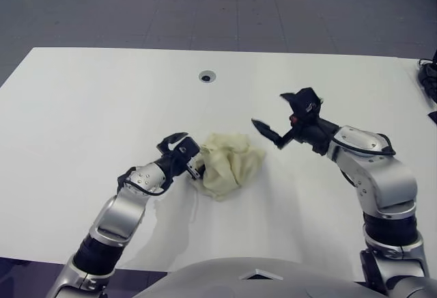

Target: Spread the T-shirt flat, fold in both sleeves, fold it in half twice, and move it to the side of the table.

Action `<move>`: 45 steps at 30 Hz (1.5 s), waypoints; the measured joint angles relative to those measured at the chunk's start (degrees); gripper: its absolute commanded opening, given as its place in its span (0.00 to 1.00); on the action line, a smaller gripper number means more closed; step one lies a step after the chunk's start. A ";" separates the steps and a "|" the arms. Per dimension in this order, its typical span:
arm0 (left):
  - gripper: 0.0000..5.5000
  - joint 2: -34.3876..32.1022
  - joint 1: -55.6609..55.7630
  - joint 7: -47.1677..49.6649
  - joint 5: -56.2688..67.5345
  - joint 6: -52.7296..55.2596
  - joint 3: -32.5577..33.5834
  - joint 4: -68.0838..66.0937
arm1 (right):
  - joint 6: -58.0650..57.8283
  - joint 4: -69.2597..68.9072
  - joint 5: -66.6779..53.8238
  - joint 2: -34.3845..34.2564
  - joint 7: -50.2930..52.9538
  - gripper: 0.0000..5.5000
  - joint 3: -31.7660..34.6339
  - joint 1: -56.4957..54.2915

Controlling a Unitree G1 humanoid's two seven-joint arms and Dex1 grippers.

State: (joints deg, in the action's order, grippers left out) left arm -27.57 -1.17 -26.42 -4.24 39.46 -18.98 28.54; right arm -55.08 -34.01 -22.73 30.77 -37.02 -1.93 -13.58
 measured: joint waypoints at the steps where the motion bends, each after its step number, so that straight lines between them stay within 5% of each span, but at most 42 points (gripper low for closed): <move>1: 0.98 0.17 -0.22 0.51 -0.02 1.53 0.02 1.09 | -1.35 -1.02 -2.63 2.75 -3.67 0.98 -0.18 -0.62; 8: 0.98 1.66 2.18 1.09 1.42 6.89 4.22 4.70 | 0.65 -0.11 -5.40 11.34 -14.64 0.89 -6.91 -6.30; 36: 0.98 -0.76 7.09 1.26 4.19 12.92 11.32 10.49 | -7.49 -1.64 -5.81 4.94 -1.53 0.00 -14.60 0.22; 45: 0.98 -13.07 12.25 -20.92 12.53 -0.24 10.57 0.87 | -5.97 -8.70 -10.56 17.20 -10.81 0.00 -9.71 2.86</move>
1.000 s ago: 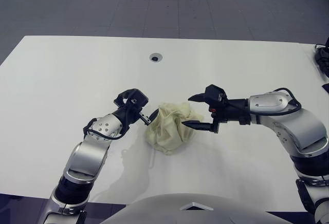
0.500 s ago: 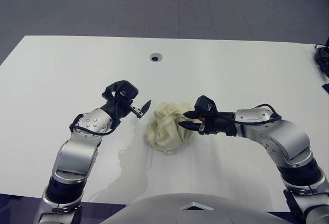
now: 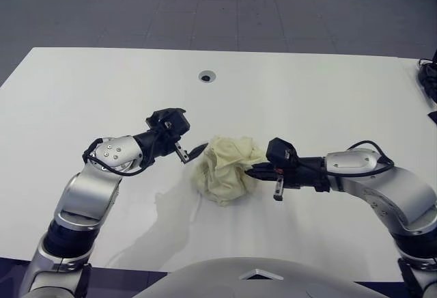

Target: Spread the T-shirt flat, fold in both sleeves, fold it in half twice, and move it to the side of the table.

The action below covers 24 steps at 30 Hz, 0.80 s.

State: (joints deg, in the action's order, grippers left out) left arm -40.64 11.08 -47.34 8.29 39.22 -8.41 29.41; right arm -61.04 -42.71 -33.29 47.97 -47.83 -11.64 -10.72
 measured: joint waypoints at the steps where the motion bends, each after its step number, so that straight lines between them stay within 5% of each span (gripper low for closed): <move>1: 0.98 -1.68 1.25 -2.71 0.46 -1.97 -0.04 -1.69 | 0.58 -0.09 -0.06 1.55 -1.24 0.00 0.05 0.32; 6: 0.98 -5.69 7.13 -12.01 0.01 -11.69 -2.93 -9.97 | 3.40 1.30 0.69 3.48 -2.79 0.00 -0.38 0.09; 24: 0.37 -0.49 13.45 -19.79 -2.15 -21.55 -12.04 -23.47 | 5.81 3.30 2.69 2.07 -0.64 0.00 -1.98 -0.83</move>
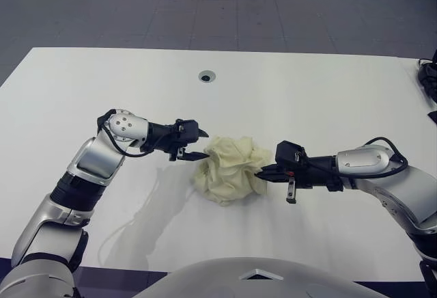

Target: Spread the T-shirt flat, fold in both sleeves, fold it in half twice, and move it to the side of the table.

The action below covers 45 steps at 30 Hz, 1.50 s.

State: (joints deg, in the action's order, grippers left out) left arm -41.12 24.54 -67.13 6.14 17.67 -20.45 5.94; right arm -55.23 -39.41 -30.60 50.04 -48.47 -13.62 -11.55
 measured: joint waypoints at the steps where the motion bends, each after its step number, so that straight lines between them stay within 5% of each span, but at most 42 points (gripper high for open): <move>1: 0.34 0.05 0.00 0.00 -0.08 0.00 -0.09 0.00 | 0.02 0.00 0.01 -0.03 0.05 0.00 -0.01 0.00; 11: 0.01 1.78 0.00 -0.73 -0.42 -0.27 -1.73 -0.46 | 1.11 0.55 0.80 0.10 -0.31 0.00 -0.45 0.00; 25: 0.00 1.65 1.60 -1.34 -0.13 -0.46 0.73 -0.85 | 1.71 3.20 0.90 1.28 -3.18 0.00 1.36 -2.79; 30: 0.00 1.34 12.86 3.74 -3.75 -4.88 5.50 -11.17 | 11.79 20.83 10.24 1.64 -0.77 0.00 3.78 -14.50; 36: 0.00 4.73 27.86 18.45 -13.27 -13.93 5.10 -32.57 | 29.24 51.07 21.18 -9.29 4.32 0.00 0.73 -35.28; 45: 0.00 10.31 51.82 49.20 -36.57 -25.03 -9.16 -65.56 | 53.57 93.78 35.30 -22.22 23.46 0.00 -4.05 -59.31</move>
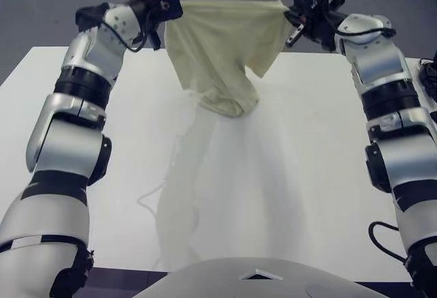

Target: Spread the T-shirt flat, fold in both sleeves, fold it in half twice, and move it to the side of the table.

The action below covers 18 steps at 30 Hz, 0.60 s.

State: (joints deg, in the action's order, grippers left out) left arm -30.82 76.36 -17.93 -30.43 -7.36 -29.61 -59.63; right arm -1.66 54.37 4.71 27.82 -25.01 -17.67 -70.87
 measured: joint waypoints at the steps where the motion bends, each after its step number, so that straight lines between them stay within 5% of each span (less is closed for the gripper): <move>1: 0.00 0.93 3.93 5.61 -4.52 -0.67 -3.11 -4.63 | 3.08 5.73 3.04 -1.20 4.70 0.00 -0.74 -3.63; 5: 0.00 1.21 15.47 19.84 -16.40 -0.94 -10.46 -14.23 | 9.19 17.22 12.02 -2.34 19.63 0.00 -2.60 -14.42; 9: 0.00 -1.04 18.40 23.83 -21.03 0.56 -13.02 -17.56 | 9.48 21.44 16.46 -0.11 25.29 0.00 -2.90 -16.69; 18: 0.00 -6.19 6.05 18.60 -21.25 -9.13 -13.18 -4.38 | 19.69 17.39 14.16 3.00 9.64 0.00 0.44 -7.40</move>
State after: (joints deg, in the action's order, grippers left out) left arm -37.00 82.41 0.66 -51.68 -16.49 -42.79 -64.01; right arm 18.03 71.75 18.86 30.81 -15.37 -17.23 -78.26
